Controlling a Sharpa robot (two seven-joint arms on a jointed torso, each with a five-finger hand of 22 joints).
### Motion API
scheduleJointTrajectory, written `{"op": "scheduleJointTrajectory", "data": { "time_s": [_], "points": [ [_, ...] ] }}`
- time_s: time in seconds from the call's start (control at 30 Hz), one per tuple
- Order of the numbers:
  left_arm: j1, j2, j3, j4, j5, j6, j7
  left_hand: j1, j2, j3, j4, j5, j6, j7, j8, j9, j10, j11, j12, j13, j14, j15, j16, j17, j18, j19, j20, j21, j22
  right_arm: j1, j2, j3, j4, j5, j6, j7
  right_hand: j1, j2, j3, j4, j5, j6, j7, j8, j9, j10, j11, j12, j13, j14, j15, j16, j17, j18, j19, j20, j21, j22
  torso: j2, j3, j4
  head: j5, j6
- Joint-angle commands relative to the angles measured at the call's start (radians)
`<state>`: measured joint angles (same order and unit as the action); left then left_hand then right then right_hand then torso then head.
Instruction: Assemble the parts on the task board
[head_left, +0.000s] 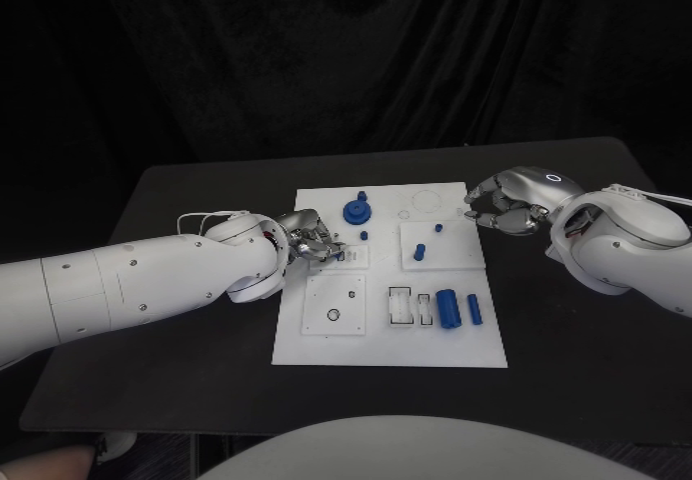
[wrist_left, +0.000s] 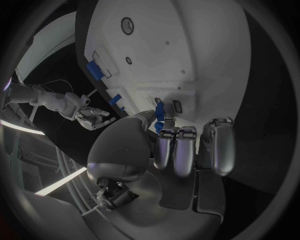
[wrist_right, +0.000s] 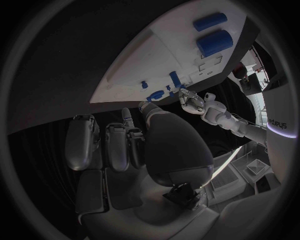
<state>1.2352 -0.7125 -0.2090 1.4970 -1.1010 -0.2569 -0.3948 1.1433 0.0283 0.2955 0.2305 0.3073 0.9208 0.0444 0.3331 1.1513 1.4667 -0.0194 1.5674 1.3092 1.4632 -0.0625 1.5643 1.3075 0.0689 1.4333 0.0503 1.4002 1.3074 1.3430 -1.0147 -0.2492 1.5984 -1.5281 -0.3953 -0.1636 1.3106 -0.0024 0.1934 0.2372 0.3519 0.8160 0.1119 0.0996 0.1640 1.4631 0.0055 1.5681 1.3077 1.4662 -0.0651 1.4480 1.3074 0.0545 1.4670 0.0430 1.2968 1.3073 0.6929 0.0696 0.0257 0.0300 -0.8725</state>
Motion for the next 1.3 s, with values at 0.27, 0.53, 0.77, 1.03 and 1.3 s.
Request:
{"op": "scheduleJointTrajectory", "data": {
  "time_s": [0.27, 0.53, 0.77, 1.03, 1.3],
  "points": [
    [-0.004, 0.008, -0.003, 0.0, 0.001, 0.05, -0.011, -0.012, 0.002, -0.004, 0.011, -0.017, 0.008, 0.001, 0.0, 0.002, 0.104, -0.003, 0.003, 0.262, 0.108, -0.006, 0.006, 0.263, -0.011, -0.002, -0.006, -0.008, 0.111, -0.003, -0.001, 0.001, 0.002, -0.002, 0.01, -0.02, 0.009, 0.001, 0.005, 0.0, 0.008, 0.005, 0.001, -0.007, -0.001, 0.108, 0.007, 0.003, 0.263, 0.074, 0.009, -0.004, 0.133, 0.006, 0.009, 0.009, -0.005, 0.182, -0.001, 0.0001, -0.0012, 0.0, 0.0],
    [-0.004, 0.007, -0.003, 0.001, 0.001, 0.058, -0.01, -0.046, -0.007, -0.039, 0.05, -0.08, 0.013, 0.005, -0.011, 0.004, 0.104, 0.0, 0.003, 0.262, 0.108, -0.004, 0.006, 0.263, -0.011, -0.002, -0.004, -0.011, 0.113, -0.003, -0.001, 0.001, 0.002, -0.002, 0.012, -0.022, 0.009, 0.001, 0.005, 0.0, 0.008, 0.006, 0.001, -0.007, -0.001, 0.108, 0.007, 0.003, 0.263, 0.073, 0.009, -0.007, 0.13, 0.007, 0.008, 0.009, -0.008, 0.181, 0.0, 0.0007, -0.0007, -0.001, 0.0],
    [-0.004, 0.006, -0.003, 0.001, 0.001, 0.055, -0.004, -0.116, -0.002, -0.099, 0.061, -0.119, 0.021, 0.008, -0.022, 0.003, 0.104, 0.004, 0.003, 0.262, 0.108, -0.001, 0.006, 0.263, -0.011, 0.0, -0.001, -0.014, 0.116, -0.003, -0.001, 0.001, 0.002, -0.002, 0.014, -0.023, 0.009, 0.001, 0.005, 0.0, 0.008, 0.006, 0.001, -0.007, -0.001, 0.108, 0.007, 0.003, 0.263, 0.073, 0.009, -0.007, 0.13, 0.007, 0.008, 0.009, -0.008, 0.181, 0.0, 0.0001, -0.0006, -0.001, 0.0],
    [-0.004, 0.004, -0.003, -0.001, 0.001, 0.053, -0.004, -0.158, 0.007, -0.144, 0.061, -0.144, 0.026, 0.008, -0.029, 0.006, 0.104, 0.003, 0.003, 0.262, 0.108, -0.001, 0.006, 0.263, -0.011, 0.001, -0.001, -0.015, 0.119, -0.003, 0.0, 0.001, 0.001, -0.002, 0.017, -0.024, 0.009, 0.0, 0.006, -0.001, 0.011, 0.006, 0.001, -0.007, -0.002, 0.108, 0.007, 0.003, 0.263, 0.073, 0.009, -0.008, 0.129, 0.007, 0.008, 0.009, -0.009, 0.181, 0.0, -0.0005, -0.0007, 0.0, 0.0],
    [-0.004, 0.002, -0.003, -0.002, 0.001, 0.052, -0.008, -0.188, 0.015, -0.181, 0.062, -0.167, 0.029, 0.007, -0.031, 0.012, 0.104, 0.003, 0.003, 0.262, 0.108, -0.001, 0.006, 0.263, -0.011, 0.002, -0.001, -0.016, 0.121, -0.003, 0.0, 0.001, 0.001, -0.002, 0.019, -0.025, 0.009, 0.0, 0.006, -0.001, 0.011, 0.006, 0.001, -0.007, -0.002, 0.108, 0.007, 0.003, 0.263, 0.073, 0.009, -0.008, 0.129, 0.007, 0.008, 0.009, -0.009, 0.181, 0.0, -0.0006, -0.0001, 0.0, 0.0]
  ]
}}
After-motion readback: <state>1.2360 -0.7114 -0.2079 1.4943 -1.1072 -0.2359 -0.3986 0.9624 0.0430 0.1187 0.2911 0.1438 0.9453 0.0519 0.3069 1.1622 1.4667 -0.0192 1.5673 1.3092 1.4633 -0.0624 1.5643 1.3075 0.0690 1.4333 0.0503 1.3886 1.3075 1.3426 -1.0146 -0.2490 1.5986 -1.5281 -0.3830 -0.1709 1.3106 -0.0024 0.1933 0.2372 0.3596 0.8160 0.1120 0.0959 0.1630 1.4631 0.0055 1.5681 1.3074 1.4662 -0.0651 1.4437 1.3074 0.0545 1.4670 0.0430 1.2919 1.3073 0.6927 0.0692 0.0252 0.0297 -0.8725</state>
